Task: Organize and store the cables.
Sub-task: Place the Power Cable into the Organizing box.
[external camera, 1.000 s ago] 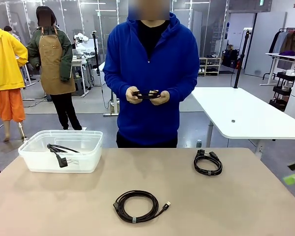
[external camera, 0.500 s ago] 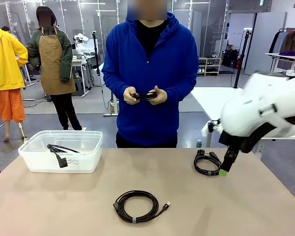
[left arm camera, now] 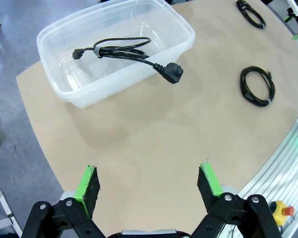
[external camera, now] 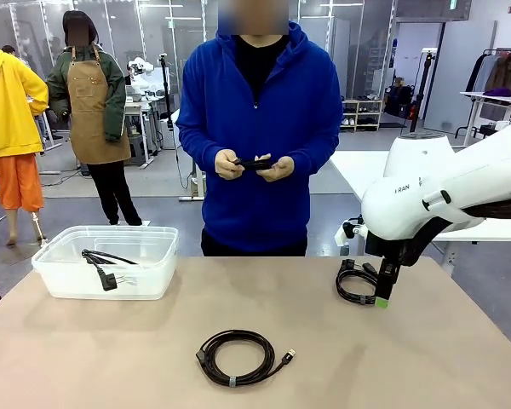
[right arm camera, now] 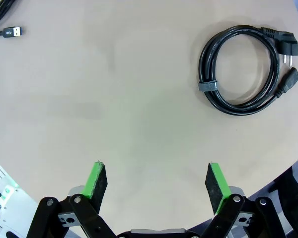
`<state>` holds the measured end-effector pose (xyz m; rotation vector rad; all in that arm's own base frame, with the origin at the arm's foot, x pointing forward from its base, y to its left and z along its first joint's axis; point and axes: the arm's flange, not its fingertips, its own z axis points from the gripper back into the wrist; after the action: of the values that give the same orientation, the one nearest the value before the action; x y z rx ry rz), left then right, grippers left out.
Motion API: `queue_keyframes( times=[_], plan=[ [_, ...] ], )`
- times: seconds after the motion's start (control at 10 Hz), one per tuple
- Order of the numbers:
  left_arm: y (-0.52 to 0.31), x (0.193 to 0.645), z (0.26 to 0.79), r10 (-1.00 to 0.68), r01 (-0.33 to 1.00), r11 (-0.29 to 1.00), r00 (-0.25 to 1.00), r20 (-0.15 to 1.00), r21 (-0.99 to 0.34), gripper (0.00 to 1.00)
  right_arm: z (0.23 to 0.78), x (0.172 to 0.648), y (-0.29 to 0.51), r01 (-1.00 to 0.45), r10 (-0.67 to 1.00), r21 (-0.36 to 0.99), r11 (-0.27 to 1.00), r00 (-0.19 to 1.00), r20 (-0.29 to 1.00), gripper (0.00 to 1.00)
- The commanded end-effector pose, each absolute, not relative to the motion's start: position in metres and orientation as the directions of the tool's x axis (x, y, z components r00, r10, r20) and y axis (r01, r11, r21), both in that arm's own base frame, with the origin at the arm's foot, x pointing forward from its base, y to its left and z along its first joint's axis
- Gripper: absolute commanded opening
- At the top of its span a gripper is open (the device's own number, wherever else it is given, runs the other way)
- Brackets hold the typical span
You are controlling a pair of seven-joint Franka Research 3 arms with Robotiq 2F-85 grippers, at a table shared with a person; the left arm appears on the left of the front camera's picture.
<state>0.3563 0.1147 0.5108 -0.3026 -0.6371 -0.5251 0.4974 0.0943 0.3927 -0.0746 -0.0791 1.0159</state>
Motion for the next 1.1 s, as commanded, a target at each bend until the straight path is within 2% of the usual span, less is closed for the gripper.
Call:
queue_keyframes(
  times=[0.0, 0.1, 0.2, 0.3, 0.4, 0.6, 1.0],
  plan=[
    [0.114, 0.354, 0.512, -0.363, 0.543, 0.831, 0.691, 0.625, -0.117, 1.0, 0.392, 0.495, 0.093, -0.837, 0.844, -0.109, 0.537, 0.535, 0.046, 1.0],
    [0.114, 0.354, 0.512, -0.363, 0.543, 0.831, 0.691, 0.625, -0.117, 1.0, 0.393, 0.497, 0.094, -0.845, 0.851, -0.099, 0.525, 0.524, 0.031, 1.0],
    [0.114, 0.354, 0.512, -0.363, 0.543, 0.831, 0.691, 0.625, -0.117, 1.0, 0.389, 0.509, 0.095, -0.906, 0.919, -0.159, 0.393, 0.383, 0.091, 1.0],
    [0.114, 0.354, 0.512, -0.363, 0.543, 0.831, 0.691, 0.625, -0.117, 1.0, 0.378, 0.521, 0.103, -0.944, 0.967, -0.215, 0.252, 0.239, 0.082, 1.0],
    [0.114, 0.354, 0.512, -0.363, 0.543, 0.831, 0.691, 0.625, -0.117, 1.0, 0.371, 0.536, 0.103, -0.943, 0.974, -0.245, 0.225, 0.21, 0.084, 1.0],
    [0.114, 0.354, 0.512, -0.363, 0.543, 0.831, 0.691, 0.625, -0.117, 1.0, 0.357, 0.564, 0.102, -0.963, 0.984, -0.214, 0.161, 0.141, 0.105, 1.0],
    [0.114, 0.354, 0.512, -0.363, 0.543, 0.831, 0.691, 0.625, -0.117, 1.0, 0.34, 0.587, 0.105, -0.974, 0.983, -0.145, 0.172, 0.161, 0.087, 1.0]
  ],
)
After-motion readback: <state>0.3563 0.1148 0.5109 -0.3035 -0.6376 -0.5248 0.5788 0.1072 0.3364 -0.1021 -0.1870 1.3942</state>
